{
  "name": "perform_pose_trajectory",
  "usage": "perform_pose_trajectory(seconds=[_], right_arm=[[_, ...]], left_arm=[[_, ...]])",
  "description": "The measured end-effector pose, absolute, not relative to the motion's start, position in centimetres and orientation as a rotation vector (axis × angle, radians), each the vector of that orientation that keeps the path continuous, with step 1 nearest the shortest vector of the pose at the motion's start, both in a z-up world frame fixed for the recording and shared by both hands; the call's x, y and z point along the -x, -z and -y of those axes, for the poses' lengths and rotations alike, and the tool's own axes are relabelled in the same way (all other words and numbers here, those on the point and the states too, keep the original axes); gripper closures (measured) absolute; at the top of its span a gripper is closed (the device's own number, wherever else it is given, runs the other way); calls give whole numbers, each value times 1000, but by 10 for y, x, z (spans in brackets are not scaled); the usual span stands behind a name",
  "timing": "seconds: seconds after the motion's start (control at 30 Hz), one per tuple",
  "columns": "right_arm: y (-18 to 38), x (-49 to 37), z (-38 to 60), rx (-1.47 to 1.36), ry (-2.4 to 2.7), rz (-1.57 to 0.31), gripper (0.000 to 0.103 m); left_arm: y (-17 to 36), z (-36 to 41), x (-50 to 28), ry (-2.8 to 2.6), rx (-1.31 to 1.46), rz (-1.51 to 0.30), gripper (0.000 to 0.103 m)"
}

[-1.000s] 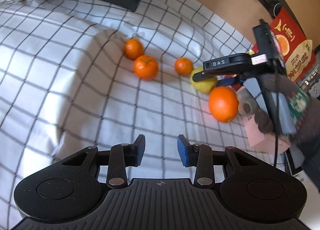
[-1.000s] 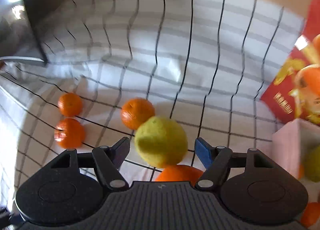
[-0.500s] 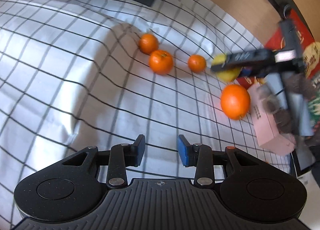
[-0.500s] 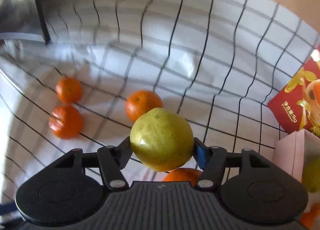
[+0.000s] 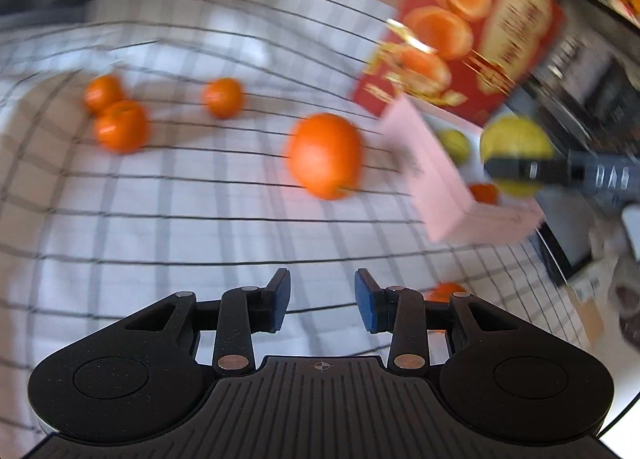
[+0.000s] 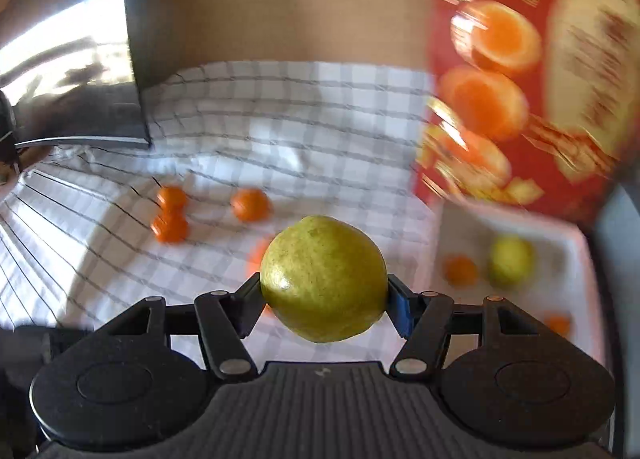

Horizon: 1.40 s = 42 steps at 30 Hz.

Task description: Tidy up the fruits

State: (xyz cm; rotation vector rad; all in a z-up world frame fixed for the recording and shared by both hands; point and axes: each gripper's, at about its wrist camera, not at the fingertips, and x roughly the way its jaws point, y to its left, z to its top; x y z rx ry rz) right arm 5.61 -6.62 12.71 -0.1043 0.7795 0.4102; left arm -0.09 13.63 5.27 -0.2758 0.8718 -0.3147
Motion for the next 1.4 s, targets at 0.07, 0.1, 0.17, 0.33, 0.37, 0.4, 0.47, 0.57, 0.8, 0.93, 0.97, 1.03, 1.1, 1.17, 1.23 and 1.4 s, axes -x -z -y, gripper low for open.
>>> perform_pose_trajectory(seconds=[0.07, 0.1, 0.17, 0.33, 0.37, 0.4, 0.47, 0.57, 0.8, 0.93, 0.97, 1.03, 1.1, 1.17, 1.23, 1.4], right_arm=[[-115, -38, 94, 83, -360, -794, 40], [-108, -32, 107, 68, -332, -805, 40], [-88, -22, 133, 11, -272, -836, 40], [-47, -11, 172, -66, -159, -862, 40], [-42, -10, 176, -67, -147, -855, 40], [-37, -8, 178, -63, -140, -845, 40], [-31, -5, 180, -51, -131, -824, 40], [-24, -2, 185, -72, -130, -812, 40], [-8, 11, 194, -76, -141, -814, 40], [-8, 16, 194, -64, -151, -800, 39], [-8, 17, 194, -64, -152, -799, 39], [-8, 18, 194, -69, -156, -804, 38], [-7, 20, 195, -75, -157, -812, 36], [-5, 22, 193, -66, -154, -819, 34], [-3, 26, 192, -49, -151, -818, 34], [-5, 28, 191, -19, -150, -811, 34]], left_arm=[[-53, -115, 1, 366, 239, -885, 64], [-52, -105, 1, 390, 221, -892, 64], [-52, -85, 1, 439, 172, -906, 64], [-54, -43, 5, 517, 42, -911, 63], [-55, -37, 5, 521, 25, -910, 63], [-57, -33, 5, 524, 11, -909, 63], [-60, -24, 5, 530, -12, -896, 63], [-61, -9, 0, 531, -38, -892, 63], [-54, 21, -6, 429, -224, -907, 59], [-52, 25, -10, 428, -226, -925, 56], [-52, 27, -10, 433, -228, -929, 56], [-50, 29, -12, 445, -220, -946, 57], [-45, 32, -12, 436, -229, -960, 55], [-42, 32, -12, 427, -231, -964, 54], [-39, 30, -14, 417, -214, -973, 52], [-34, 25, -15, 429, -184, -977, 52]])
